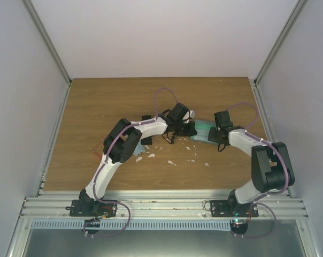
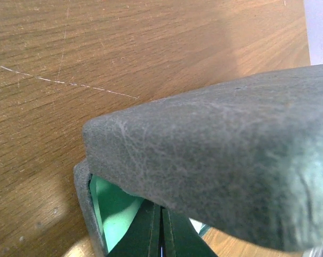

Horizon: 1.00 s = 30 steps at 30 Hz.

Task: Organize the sunglasses
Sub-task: Place the glasses cleaning cloth in the sunglasses case.

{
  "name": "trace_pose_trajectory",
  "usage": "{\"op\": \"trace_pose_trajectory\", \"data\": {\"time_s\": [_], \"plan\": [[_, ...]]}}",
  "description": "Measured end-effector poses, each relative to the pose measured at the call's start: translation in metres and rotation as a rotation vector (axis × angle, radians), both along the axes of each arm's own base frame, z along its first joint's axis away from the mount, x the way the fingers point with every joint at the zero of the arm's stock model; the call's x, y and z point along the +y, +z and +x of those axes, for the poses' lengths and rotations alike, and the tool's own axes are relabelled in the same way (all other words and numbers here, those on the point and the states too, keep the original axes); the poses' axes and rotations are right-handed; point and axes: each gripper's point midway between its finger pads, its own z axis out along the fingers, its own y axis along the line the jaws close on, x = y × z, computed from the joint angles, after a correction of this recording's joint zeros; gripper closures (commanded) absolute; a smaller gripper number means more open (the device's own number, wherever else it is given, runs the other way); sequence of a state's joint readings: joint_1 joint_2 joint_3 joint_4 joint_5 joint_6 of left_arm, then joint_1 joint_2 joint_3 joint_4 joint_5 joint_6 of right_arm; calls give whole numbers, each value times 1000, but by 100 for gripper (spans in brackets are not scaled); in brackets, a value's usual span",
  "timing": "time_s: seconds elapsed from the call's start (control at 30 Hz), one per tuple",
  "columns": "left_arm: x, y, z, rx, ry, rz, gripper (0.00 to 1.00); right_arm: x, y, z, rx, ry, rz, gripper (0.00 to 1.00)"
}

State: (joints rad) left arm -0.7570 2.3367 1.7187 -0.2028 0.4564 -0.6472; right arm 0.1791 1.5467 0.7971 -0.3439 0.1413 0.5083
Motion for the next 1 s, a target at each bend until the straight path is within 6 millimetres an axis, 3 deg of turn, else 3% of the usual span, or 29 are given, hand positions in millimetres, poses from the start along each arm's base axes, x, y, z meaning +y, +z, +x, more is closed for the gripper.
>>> {"op": "trace_pose_trajectory", "data": {"time_s": [0.23, 0.37, 0.53, 0.7, 1.0], "plan": [[-1, -3, 1, 4, 0, 4, 100, -5, 0, 0, 5, -17, -24, 80], [-1, -2, 1, 4, 0, 4, 100, -11, 3, -2, 15, -36, -50, 76], [-2, 0, 2, 1, 0, 1, 100, -9, 11, -3, -3, -27, -40, 83], [-3, 1, 4, -1, -1, -1, 100, 5, 12, 1, -16, 15, 27, 88], [-3, -5, 2, 10, -2, 7, 100, 12, -8, 6, 17, 33, 58, 88]]}}
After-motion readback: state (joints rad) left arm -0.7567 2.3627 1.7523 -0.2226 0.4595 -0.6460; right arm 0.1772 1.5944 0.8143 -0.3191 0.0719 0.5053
